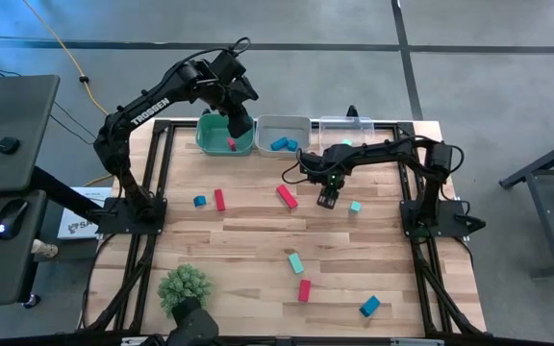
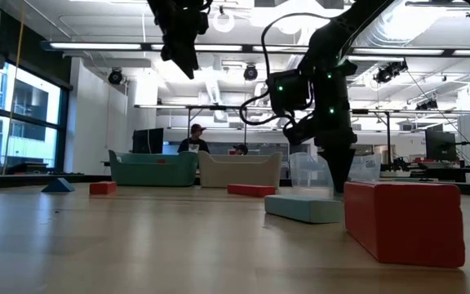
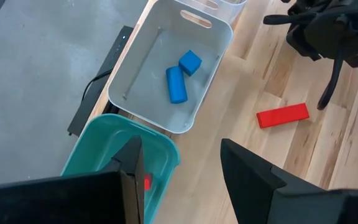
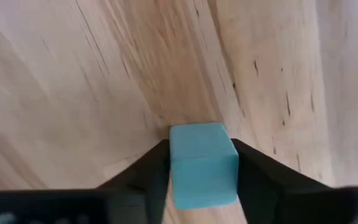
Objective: Sort & place blocks by color
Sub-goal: Put the light blue block into the transparent bin
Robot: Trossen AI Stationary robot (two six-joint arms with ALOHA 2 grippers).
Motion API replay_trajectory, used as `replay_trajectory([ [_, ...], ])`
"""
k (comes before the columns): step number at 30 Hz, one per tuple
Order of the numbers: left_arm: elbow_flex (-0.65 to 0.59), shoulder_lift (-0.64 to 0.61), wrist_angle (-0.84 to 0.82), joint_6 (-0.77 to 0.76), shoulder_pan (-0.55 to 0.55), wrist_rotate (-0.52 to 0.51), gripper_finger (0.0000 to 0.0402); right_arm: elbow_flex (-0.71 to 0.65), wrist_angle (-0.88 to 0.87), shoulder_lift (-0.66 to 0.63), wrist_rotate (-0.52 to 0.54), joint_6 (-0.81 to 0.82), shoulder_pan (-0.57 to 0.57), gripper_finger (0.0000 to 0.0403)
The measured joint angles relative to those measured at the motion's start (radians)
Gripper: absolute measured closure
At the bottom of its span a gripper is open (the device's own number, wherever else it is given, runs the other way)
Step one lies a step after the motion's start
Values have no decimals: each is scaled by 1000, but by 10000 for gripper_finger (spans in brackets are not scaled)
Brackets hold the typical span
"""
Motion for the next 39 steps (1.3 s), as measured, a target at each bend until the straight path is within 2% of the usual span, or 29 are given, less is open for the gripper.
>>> replay_trajectory([
  [2,0,0,0,0,0,0,270,2,-1,-1,-12,17,0,293],
  [3,0,0,0,0,0,0,270,2,-2,-1,-17,25,0,296],
  [10,0,1,0,18,0,0,270,7,-18,-6,-55,72,0,296],
  [15,0,1,3,17,0,0,270,71,-66,-20,-54,87,0,296],
  [25,0,1,4,8,0,4,270,235,-103,-81,107,16,-33,296],
  [31,0,1,4,3,0,4,270,316,-122,-97,197,-76,-121,296],
  [39,0,1,4,-2,0,4,270,357,-85,-98,236,-151,-285,296],
])
